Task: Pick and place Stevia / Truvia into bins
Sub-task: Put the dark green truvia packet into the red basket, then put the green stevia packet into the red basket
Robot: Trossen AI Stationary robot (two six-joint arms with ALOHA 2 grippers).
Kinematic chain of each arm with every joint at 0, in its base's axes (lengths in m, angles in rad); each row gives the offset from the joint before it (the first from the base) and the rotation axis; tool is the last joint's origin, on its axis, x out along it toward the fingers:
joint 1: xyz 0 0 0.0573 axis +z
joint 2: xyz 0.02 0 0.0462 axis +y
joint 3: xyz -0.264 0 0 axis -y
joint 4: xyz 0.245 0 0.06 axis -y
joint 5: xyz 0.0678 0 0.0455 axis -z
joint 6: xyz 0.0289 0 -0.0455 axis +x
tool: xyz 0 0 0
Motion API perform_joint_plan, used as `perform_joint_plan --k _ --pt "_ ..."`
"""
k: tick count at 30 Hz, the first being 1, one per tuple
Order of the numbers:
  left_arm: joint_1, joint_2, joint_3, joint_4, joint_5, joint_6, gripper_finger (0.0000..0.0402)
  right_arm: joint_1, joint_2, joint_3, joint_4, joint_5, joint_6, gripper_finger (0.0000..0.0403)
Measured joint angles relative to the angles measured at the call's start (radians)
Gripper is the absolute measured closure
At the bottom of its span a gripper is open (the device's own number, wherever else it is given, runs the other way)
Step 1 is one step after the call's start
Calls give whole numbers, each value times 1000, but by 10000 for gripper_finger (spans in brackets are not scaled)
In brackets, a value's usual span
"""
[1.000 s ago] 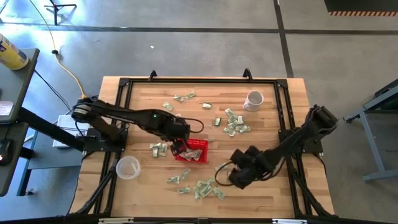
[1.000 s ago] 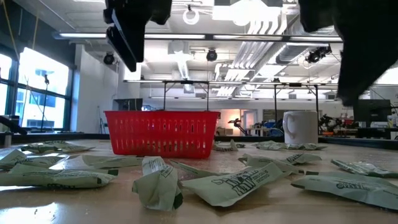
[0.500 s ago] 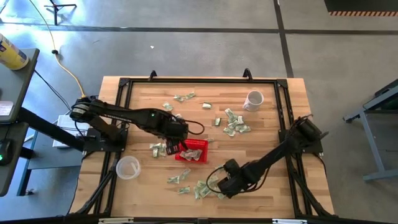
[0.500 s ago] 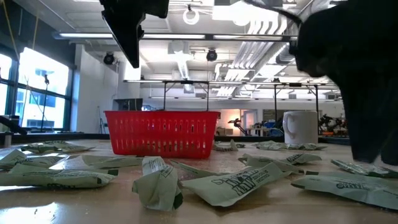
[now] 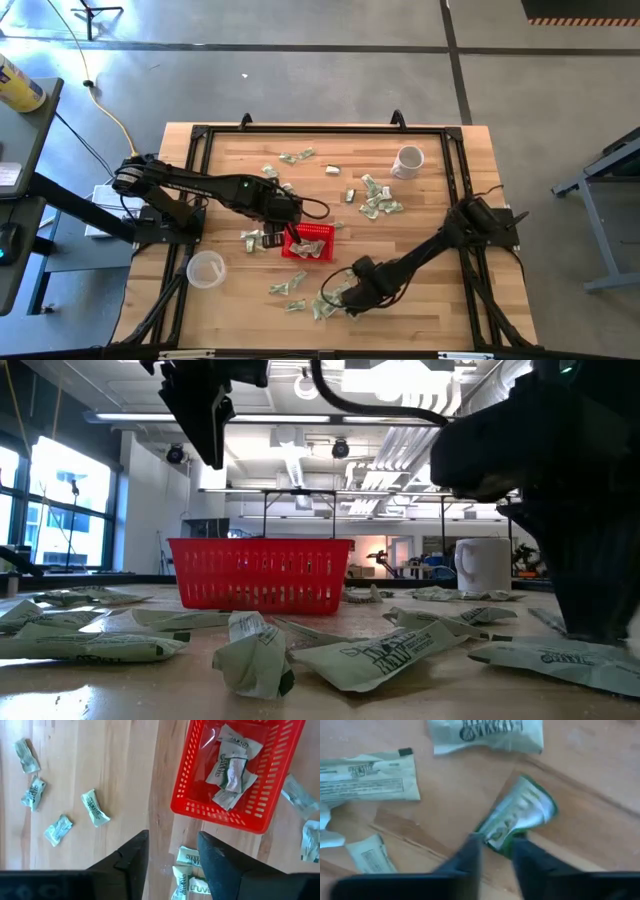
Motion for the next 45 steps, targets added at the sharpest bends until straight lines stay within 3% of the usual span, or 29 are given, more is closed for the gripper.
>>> perform_joint_plan --k 2,7,11,17,22,25,28,35,38,40,45 --pt "0 0 0 -23 0 -2 204 -11 -13 8 -28 39 -46 384" --pt "-2 0 -1 -159 0 -58 209 -58 -85 48 -34 180 -173 375" --pt "-36 -16 -51 -197 -5 -149 209 -123 -145 69 18 239 -378 395" --pt "-143 -115 -215 -30 33 -362 209 -294 -133 71 305 103 -749 387" --pt "-237 -241 -367 72 69 -643 209 -349 -120 71 443 57 -908 390" --pt "-281 -314 -441 117 69 -821 209 -355 -121 71 413 54 -957 355" --pt "-304 -359 -492 139 50 -995 208 -355 -120 71 403 65 -966 290" --pt "-301 -365 -546 148 35 -1136 208 -339 -138 71 378 82 -992 118" --pt "-301 -337 -559 149 29 -1113 208 -300 -185 71 345 172 -1071 69" --pt "-301 -305 -560 151 3 -1016 208 -270 -221 74 281 259 -1116 48" --pt "-249 -205 -561 166 -15 -758 208 -226 -277 73 58 360 -1096 27"
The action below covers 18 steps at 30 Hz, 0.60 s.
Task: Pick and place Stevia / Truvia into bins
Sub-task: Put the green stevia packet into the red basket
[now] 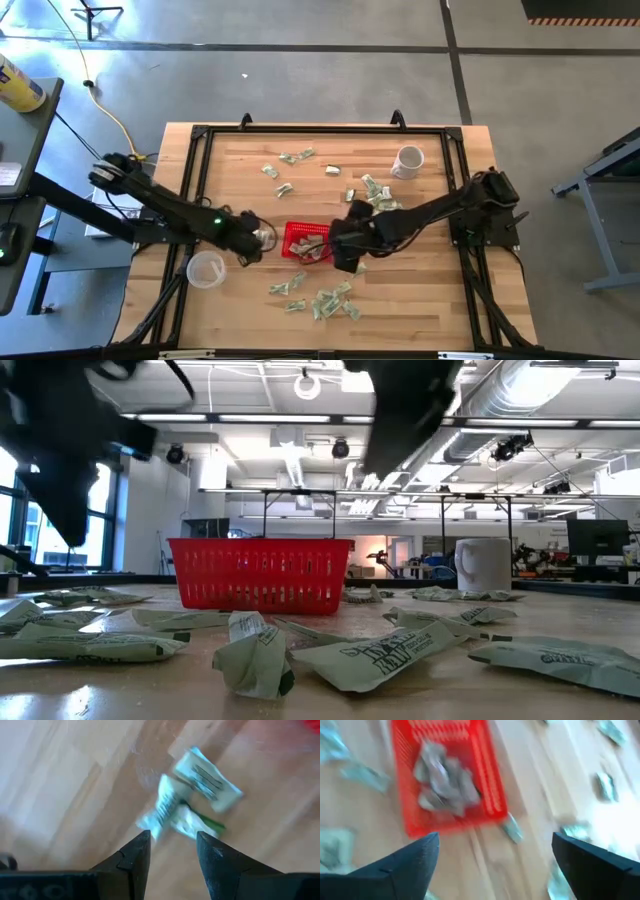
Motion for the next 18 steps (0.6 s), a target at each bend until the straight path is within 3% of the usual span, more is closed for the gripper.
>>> perform_joint_plan --k 4,9,18 --pt "106 83 0 19 65 134 208 23 -7 0 -124 -9 91 26" --pt "228 185 0 38 159 275 208 46 -8 -5 -135 -5 186 33" --pt "282 267 10 58 186 420 222 73 -9 -5 -155 12 291 49"
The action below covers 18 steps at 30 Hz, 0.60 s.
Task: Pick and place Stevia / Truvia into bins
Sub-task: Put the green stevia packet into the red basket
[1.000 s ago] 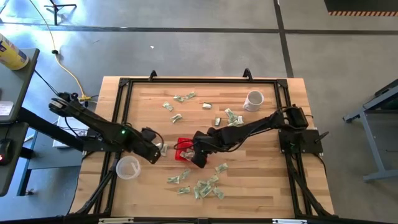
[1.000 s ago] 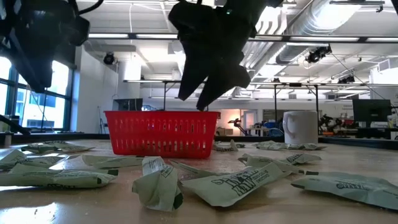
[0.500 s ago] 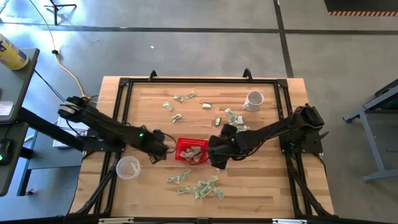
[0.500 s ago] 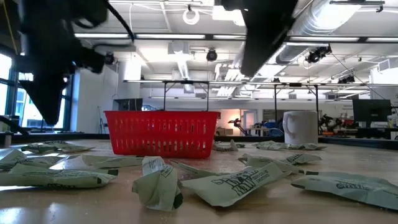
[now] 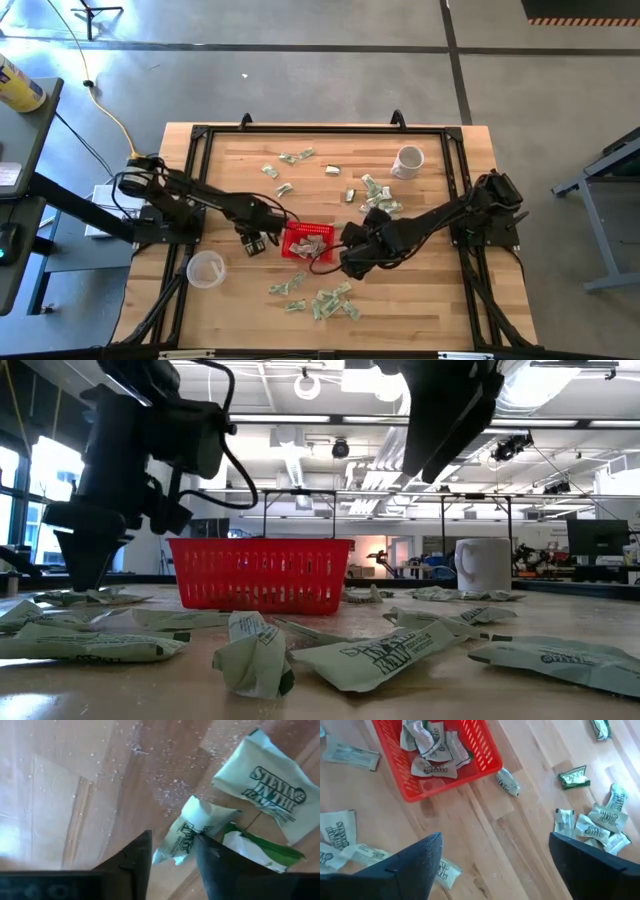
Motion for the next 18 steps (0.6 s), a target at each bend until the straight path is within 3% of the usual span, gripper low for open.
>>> perform_joint_plan --k 3,8,14,18 --pt "-1 3 11 1 -12 3 269 5 0 0 -17 5 18 55" --pt "2 6 63 2 -89 50 379 11 0 0 -79 35 36 66" --pt "-9 -9 274 -111 -71 34 353 77 0 0 -265 70 93 82" --pt "-39 -14 424 -35 -78 35 381 115 -1 -10 -291 60 135 88"
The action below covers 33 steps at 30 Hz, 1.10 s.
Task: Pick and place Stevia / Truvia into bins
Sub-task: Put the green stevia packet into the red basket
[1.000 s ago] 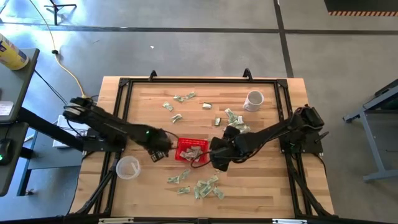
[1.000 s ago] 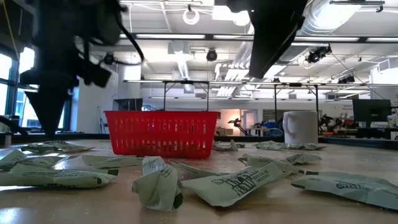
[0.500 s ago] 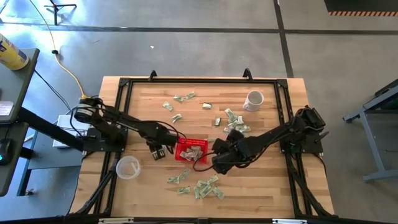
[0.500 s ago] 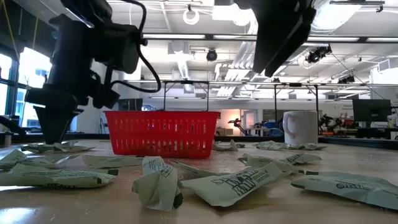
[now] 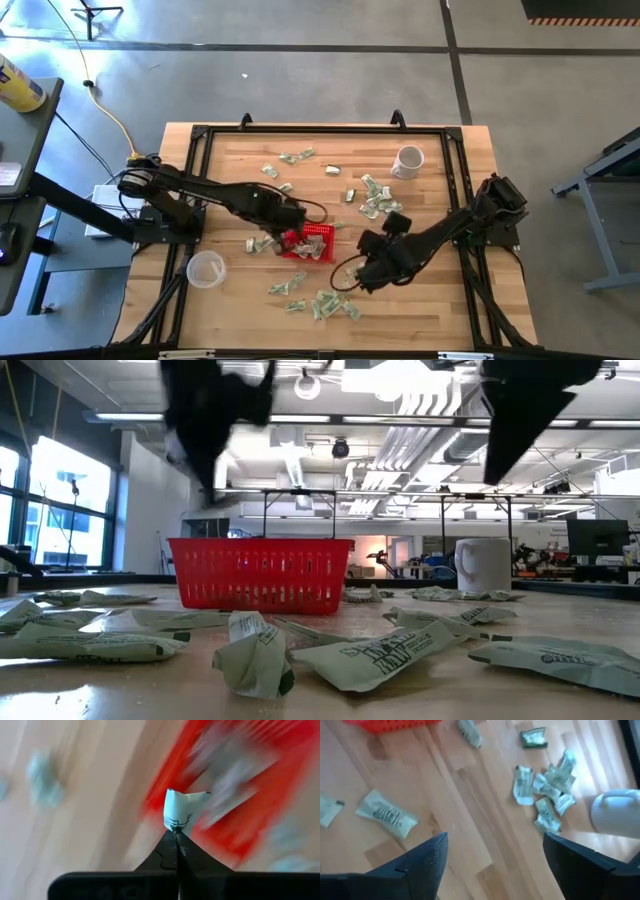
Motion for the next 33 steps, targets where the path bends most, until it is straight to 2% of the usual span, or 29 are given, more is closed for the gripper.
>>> perform_joint_plan --k 3,6,9,13,18,23,28,33 --pt "0 2 32 175 134 6 378 21 0 -25 6 -22 28 89" --pt "0 42 35 293 204 1 336 42 0 -55 6 -59 66 89" --pt "-1 94 32 262 174 -71 274 74 0 -79 40 -112 78 89" --pt "0 123 30 182 209 -139 202 126 0 -104 139 -142 91 89" --pt "-37 67 31 117 213 -180 147 167 0 -162 381 -144 -85 89" --pt "-116 -23 33 -9 107 -252 140 132 0 -259 588 -122 -318 89" --pt "-202 -78 33 -174 23 -382 163 15 0 -353 724 -226 -418 89" --pt "-263 -88 32 -262 -38 -457 189 -67 0 -430 883 -351 -523 89"
